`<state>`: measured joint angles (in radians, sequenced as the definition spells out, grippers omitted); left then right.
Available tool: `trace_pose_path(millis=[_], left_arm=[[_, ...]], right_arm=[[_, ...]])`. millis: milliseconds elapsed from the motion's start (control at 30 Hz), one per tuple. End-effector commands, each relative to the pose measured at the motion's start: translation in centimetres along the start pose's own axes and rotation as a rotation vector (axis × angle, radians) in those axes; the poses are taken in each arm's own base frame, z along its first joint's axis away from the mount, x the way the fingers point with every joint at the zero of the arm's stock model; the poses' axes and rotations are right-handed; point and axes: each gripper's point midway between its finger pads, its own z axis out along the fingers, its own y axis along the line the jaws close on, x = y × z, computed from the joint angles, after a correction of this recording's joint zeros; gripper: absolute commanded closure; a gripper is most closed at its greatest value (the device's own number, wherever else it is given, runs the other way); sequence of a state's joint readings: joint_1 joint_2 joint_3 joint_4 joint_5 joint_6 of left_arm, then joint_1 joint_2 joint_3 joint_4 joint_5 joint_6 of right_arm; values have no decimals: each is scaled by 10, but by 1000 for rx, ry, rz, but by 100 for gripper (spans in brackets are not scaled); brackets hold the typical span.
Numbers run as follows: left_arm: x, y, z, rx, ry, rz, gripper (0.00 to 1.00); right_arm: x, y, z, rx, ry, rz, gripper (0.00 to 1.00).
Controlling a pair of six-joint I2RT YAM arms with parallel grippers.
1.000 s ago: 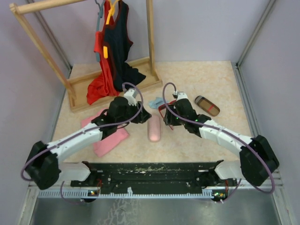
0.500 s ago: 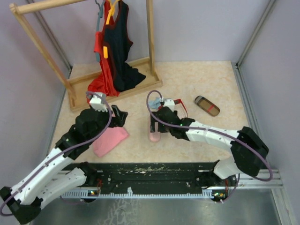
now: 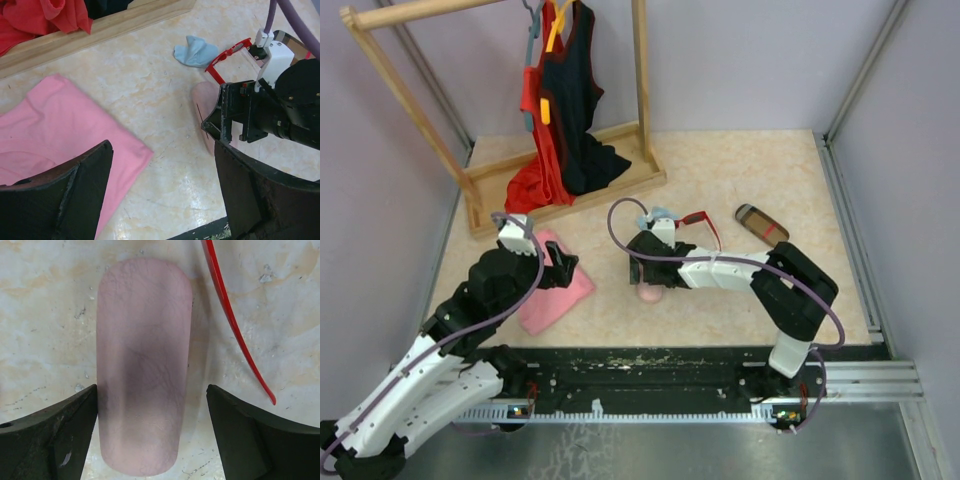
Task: Organize the sunglasses
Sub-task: Move the sunglasses case at the center of the board.
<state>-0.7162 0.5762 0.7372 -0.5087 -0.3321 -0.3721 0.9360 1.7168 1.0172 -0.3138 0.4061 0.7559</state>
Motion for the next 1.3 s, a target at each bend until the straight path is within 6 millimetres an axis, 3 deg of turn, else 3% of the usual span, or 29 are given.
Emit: trace_pose_path(millis=[0,267,500,700,1000,1133,1267], left_arm=[[3,3,-6,10,-3,13,12],[0,2,-8,13,-10,9,13],[-13,19,-21,-59,-85,-36,14],[-19,32,-29,-116,-126,-64,15],[-22,42,-34,-169,-147,-77,17],[-21,45,-33,-183,-145,-77,17],[-20,49,-32,-214,-141,-76,17]], right_arm=[[-11,20,-1,-27,-24,22,16],[-19,37,-7,-41,-42,-35,48],[-66,86,-4,-83,-89,-98,53],[-91,126,28,-70,-112,-103,52],[-90,143,66,-56,-109,-99,51],[-86,146,71,-67,-100,-98,38],[-94,152,57,-128,-130,-91,21]])
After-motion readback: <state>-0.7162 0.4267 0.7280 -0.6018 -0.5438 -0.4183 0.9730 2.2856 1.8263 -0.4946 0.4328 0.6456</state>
